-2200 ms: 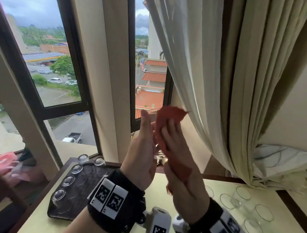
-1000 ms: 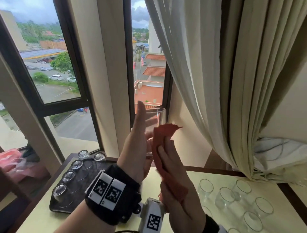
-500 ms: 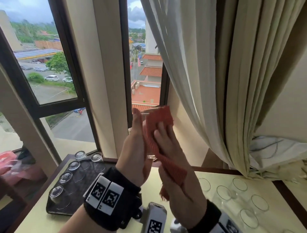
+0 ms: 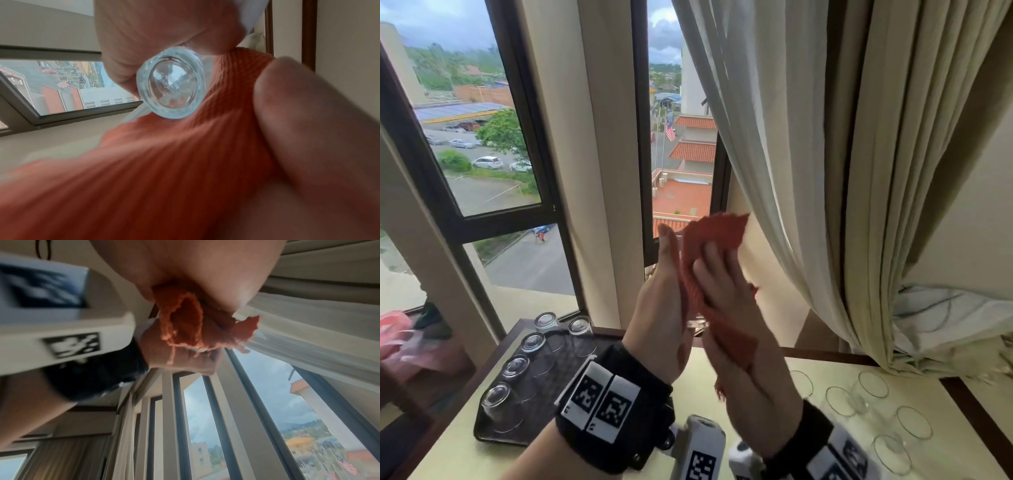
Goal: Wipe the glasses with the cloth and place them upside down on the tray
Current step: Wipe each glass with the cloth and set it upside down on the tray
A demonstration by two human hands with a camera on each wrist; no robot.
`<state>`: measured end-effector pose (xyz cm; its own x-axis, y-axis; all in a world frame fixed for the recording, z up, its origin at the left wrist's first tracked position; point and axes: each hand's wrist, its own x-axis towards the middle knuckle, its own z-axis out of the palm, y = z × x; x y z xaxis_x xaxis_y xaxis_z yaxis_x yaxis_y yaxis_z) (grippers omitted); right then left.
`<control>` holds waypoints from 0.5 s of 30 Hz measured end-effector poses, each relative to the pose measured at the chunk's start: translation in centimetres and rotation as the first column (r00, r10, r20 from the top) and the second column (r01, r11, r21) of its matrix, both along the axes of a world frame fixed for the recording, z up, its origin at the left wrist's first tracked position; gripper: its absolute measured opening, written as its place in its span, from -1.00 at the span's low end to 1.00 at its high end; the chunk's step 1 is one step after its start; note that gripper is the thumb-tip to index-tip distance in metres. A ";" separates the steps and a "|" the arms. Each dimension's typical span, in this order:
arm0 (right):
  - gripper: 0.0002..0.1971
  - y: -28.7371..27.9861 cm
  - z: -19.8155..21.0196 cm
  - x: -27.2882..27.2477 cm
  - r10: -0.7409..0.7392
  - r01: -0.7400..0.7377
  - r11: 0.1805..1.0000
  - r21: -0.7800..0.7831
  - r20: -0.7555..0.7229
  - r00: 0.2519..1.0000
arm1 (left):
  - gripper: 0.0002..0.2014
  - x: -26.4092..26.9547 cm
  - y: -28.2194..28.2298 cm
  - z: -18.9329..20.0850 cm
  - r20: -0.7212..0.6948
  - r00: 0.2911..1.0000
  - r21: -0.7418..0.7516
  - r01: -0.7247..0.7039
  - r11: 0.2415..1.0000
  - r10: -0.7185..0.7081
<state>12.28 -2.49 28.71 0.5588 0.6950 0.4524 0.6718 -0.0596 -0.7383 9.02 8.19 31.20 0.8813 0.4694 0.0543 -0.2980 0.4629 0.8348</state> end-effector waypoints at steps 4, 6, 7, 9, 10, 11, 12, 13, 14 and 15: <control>-0.44 -1.6 -4.5 -1.7 0.000 0.002 0.984 0.175 -0.012 1.000 | -0.22 0.7 1.8 -0.4 -0.102 0.995 -0.023 0.000 1.000 -0.002; -0.45 -1.5 -4.4 -1.2 -0.005 0.039 0.960 0.278 -0.124 0.992 | -0.11 0.7 2.6 -0.8 -0.153 0.988 0.011 -0.012 1.000 0.013; -0.45 -0.9 -3.6 -0.4 0.011 0.052 0.946 0.319 -0.193 0.981 | -0.10 0.7 2.6 -0.8 -0.148 0.989 0.018 -0.002 1.000 0.004; -0.51 -0.1 -1.6 0.7 0.060 0.079 0.914 0.397 -0.325 0.944 | -0.10 0.6 1.9 -0.8 -0.126 0.992 0.030 0.030 0.999 -0.026; -0.53 0.0 -0.4 0.9 0.067 0.089 0.907 0.412 -0.349 0.935 | -0.10 0.5 1.4 -0.4 -0.116 0.993 0.043 0.042 0.998 -0.037; -0.53 0.3 0.1 1.1 0.068 0.083 0.899 0.429 -0.326 0.943 | -0.09 0.4 1.1 -0.3 -0.114 0.993 0.052 0.043 0.998 -0.037; -0.52 0.3 0.3 1.0 0.071 0.051 0.895 0.444 -0.254 0.965 | -0.07 0.5 1.2 -0.5 -0.107 0.994 0.039 0.040 0.998 -0.035; -0.50 0.6 0.5 0.9 0.065 0.016 0.899 0.437 -0.168 0.984 | -0.03 0.5 1.4 -0.6 -0.096 0.995 0.038 0.036 0.999 -0.032; -0.50 1.4 0.4 0.9 0.014 0.024 0.913 0.408 -0.089 0.996 | 0.04 0.4 1.5 -0.5 -0.090 0.995 0.046 0.040 0.998 -0.036; -0.53 1.9 0.2 0.6 -0.016 0.039 0.930 0.365 -0.065 0.998 | 0.12 0.2 1.7 -0.2 -0.092 0.995 0.057 0.049 0.997 -0.044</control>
<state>12.83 -0.54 28.92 0.6089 0.4719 0.6376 0.6279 0.2044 -0.7510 9.23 9.92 31.01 0.9046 0.4262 -0.0005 -0.1989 0.4234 0.8838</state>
